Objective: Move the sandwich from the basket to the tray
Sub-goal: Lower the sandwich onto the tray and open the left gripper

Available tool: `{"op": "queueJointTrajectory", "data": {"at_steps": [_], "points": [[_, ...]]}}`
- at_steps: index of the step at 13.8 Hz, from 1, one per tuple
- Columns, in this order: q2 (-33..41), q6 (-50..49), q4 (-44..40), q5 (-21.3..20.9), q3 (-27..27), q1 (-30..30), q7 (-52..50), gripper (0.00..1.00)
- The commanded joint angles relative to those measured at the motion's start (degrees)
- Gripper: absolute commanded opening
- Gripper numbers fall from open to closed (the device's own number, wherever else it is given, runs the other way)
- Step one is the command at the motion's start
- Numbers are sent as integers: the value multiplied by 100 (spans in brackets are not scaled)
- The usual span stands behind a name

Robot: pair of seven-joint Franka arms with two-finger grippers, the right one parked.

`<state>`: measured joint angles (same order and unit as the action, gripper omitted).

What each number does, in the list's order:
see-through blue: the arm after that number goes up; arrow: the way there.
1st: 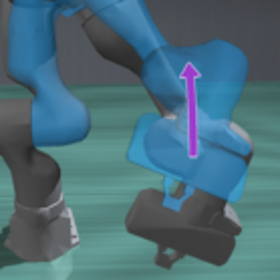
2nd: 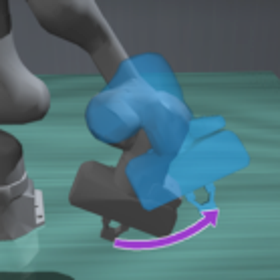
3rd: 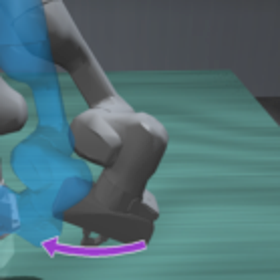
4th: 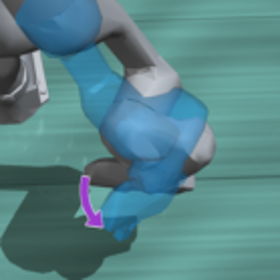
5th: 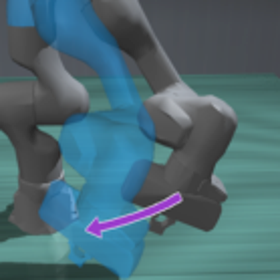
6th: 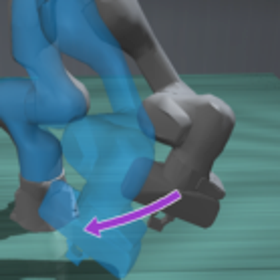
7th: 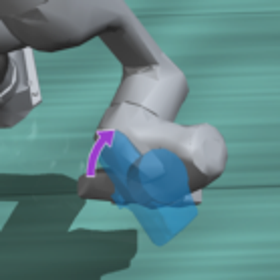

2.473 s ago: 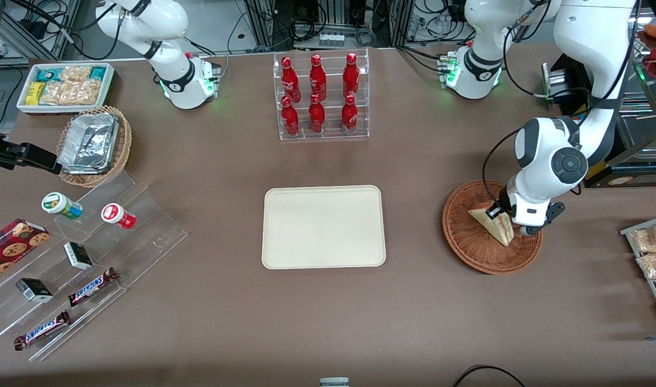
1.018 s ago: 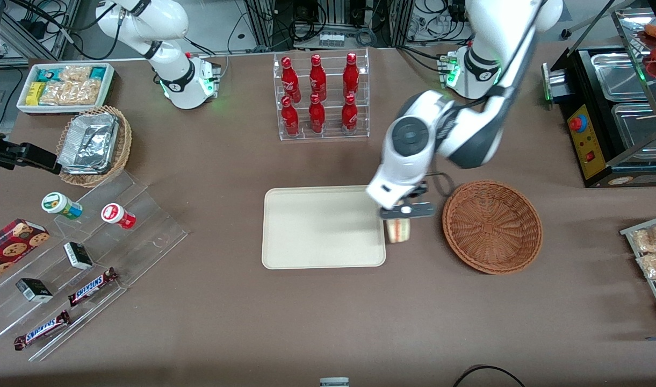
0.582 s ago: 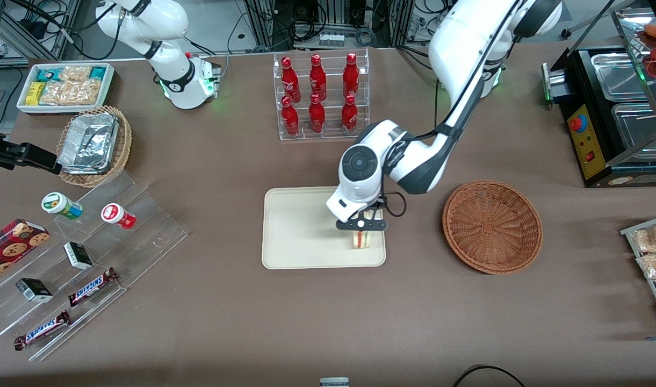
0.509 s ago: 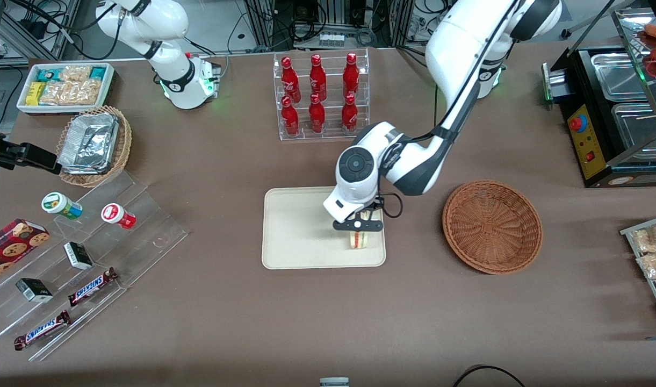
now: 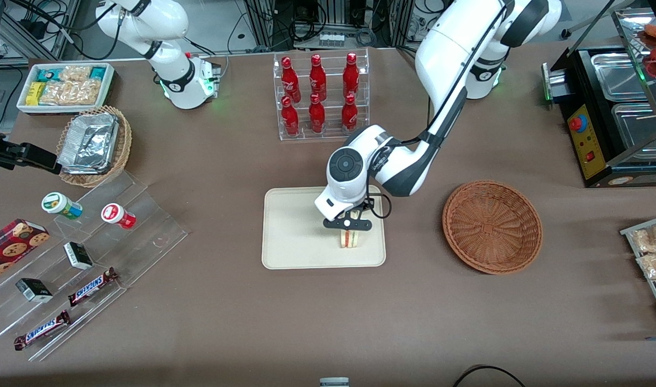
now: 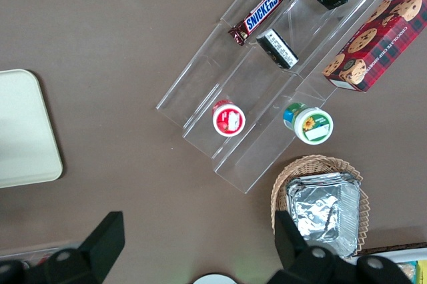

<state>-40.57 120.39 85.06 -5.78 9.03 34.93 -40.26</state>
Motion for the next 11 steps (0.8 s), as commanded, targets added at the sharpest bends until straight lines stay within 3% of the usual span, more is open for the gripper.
{"op": "queueJointTrajectory", "data": {"at_steps": [1,2,3,11], "points": [[-109,-15,-174,147,-68,49,-43,49],[-126,-7,-182,165,-77,49,-52,80],[-126,-7,-183,165,-77,49,-70,99],[31,-50,-314,183,-77,-12,-359,100]]}}
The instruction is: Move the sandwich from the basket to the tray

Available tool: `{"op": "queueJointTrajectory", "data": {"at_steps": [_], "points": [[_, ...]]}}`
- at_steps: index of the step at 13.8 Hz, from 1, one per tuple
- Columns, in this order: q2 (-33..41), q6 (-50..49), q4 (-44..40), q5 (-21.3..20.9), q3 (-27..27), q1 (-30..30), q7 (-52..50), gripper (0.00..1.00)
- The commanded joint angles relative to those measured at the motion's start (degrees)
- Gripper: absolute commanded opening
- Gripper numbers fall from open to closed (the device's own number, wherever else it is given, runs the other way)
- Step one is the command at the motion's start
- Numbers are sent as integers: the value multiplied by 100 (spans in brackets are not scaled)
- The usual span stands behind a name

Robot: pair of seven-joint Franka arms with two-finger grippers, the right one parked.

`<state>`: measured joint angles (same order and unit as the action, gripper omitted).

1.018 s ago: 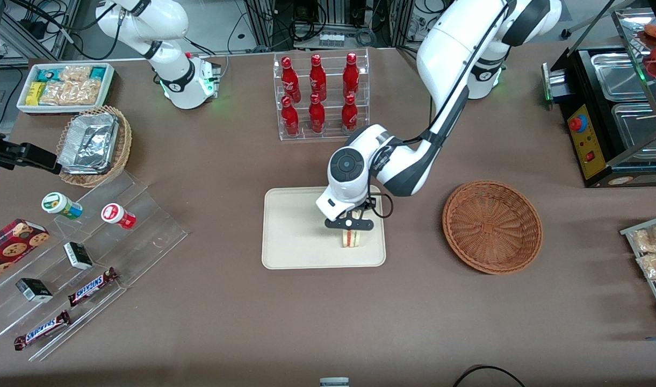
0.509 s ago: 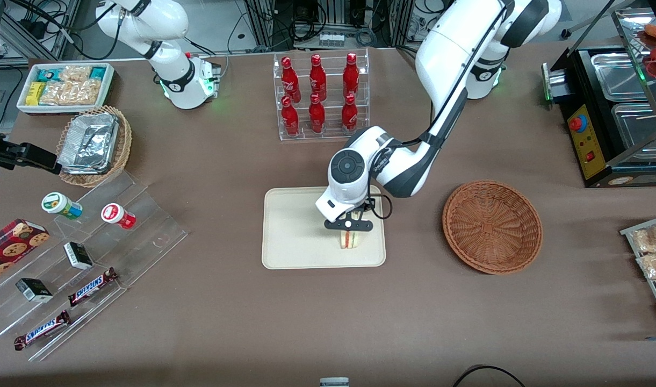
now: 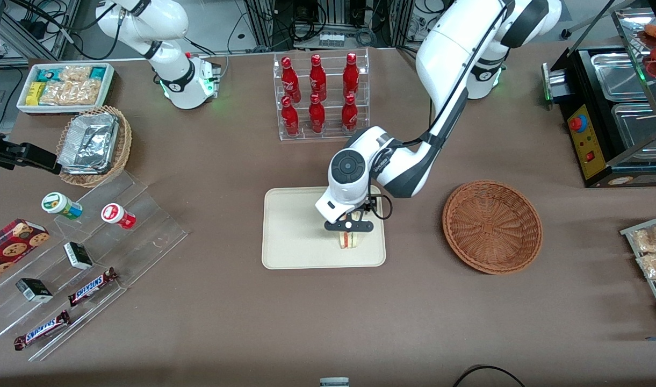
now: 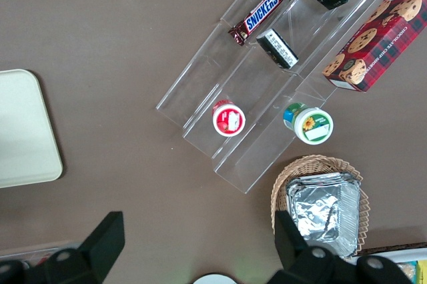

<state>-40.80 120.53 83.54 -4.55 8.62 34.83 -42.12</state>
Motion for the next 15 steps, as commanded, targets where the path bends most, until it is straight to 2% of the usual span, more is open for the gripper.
{"op": "queueJointTrajectory", "data": {"at_steps": [1,4,8,12,15], "points": [[151,-82,-163,77,-36,-11,-191,100],[493,-353,-163,402,-79,-90,-191,100],[933,-1021,-110,438,-53,-809,-33,100],[1302,-1591,12,771,-44,-1643,940,100],[1698,-2259,66,789,-44,-2347,1688,100]]}}
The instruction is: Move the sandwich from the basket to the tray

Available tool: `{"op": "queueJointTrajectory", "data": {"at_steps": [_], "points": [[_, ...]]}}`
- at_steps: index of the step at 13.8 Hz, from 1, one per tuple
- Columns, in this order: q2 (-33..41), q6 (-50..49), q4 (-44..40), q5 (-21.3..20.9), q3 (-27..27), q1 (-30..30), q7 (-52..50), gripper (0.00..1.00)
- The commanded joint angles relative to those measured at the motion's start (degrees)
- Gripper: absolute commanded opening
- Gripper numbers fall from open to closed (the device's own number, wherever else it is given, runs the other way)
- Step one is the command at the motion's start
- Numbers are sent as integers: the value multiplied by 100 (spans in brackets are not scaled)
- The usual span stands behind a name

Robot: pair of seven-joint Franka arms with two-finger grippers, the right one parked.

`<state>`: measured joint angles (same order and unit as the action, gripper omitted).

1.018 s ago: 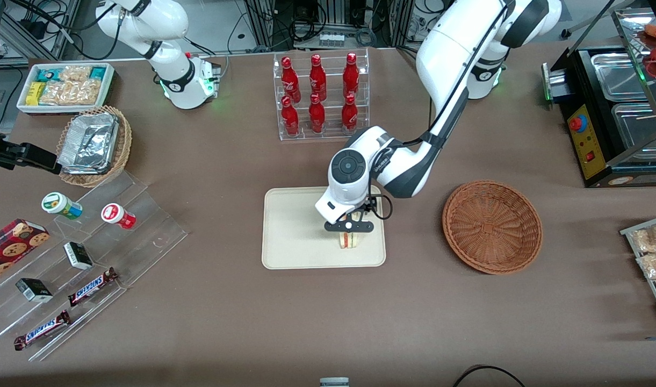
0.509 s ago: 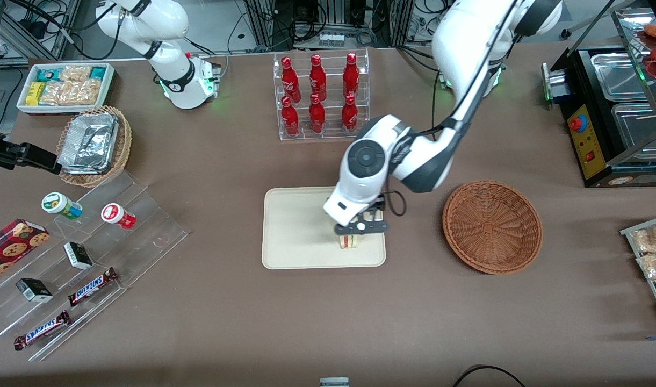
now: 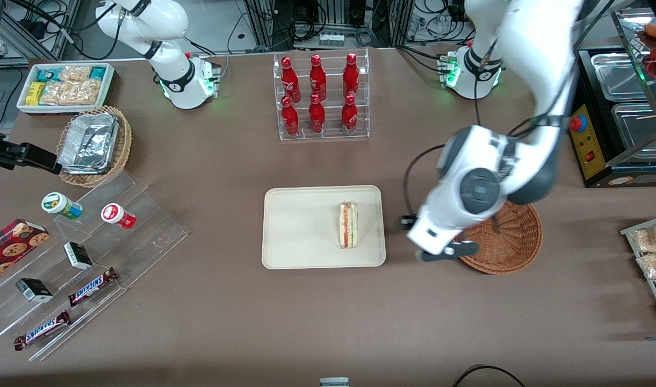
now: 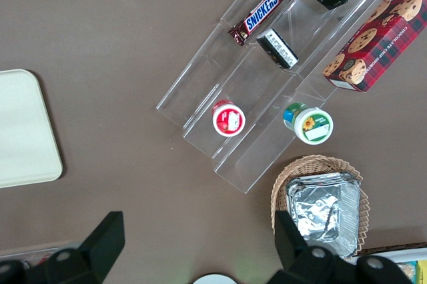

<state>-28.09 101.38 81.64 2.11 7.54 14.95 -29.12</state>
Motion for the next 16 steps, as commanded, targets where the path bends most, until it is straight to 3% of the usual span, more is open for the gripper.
{"op": "queueJointTrajectory", "data": {"at_steps": [1,5,11,16], "points": [[541,-565,308,114,55,-492,625,100],[1305,-900,800,53,37,-923,1338,100],[2377,-1936,880,17,28,-1293,1770,100],[2809,-2272,862,-26,19,-1645,2348,100]]}}
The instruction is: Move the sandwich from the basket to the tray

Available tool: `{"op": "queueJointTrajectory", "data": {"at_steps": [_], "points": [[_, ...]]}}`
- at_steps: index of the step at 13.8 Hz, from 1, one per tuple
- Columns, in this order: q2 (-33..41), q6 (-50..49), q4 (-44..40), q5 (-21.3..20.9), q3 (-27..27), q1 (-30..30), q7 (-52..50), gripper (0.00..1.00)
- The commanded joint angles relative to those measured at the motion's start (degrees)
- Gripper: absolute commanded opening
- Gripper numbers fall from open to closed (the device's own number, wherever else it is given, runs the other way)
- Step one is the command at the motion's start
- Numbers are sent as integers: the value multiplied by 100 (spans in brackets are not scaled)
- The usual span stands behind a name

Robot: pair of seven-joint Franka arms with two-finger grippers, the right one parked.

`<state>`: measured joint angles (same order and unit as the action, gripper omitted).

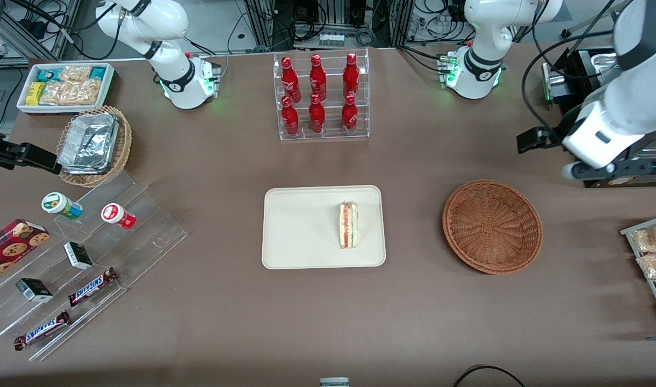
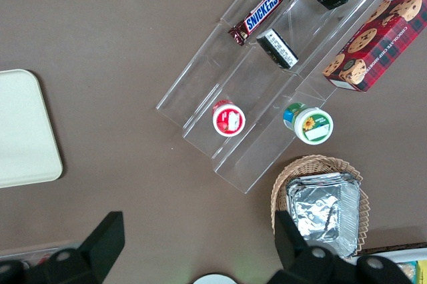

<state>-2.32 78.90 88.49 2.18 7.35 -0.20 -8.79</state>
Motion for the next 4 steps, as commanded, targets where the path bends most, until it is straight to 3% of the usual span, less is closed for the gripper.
{"op": "queueJointTrajectory", "data": {"at_steps": [1,4], "points": [[276,-41,160,-95,3,-165,334,100],[355,-182,19,-130,-216,-165,334,100]]}}
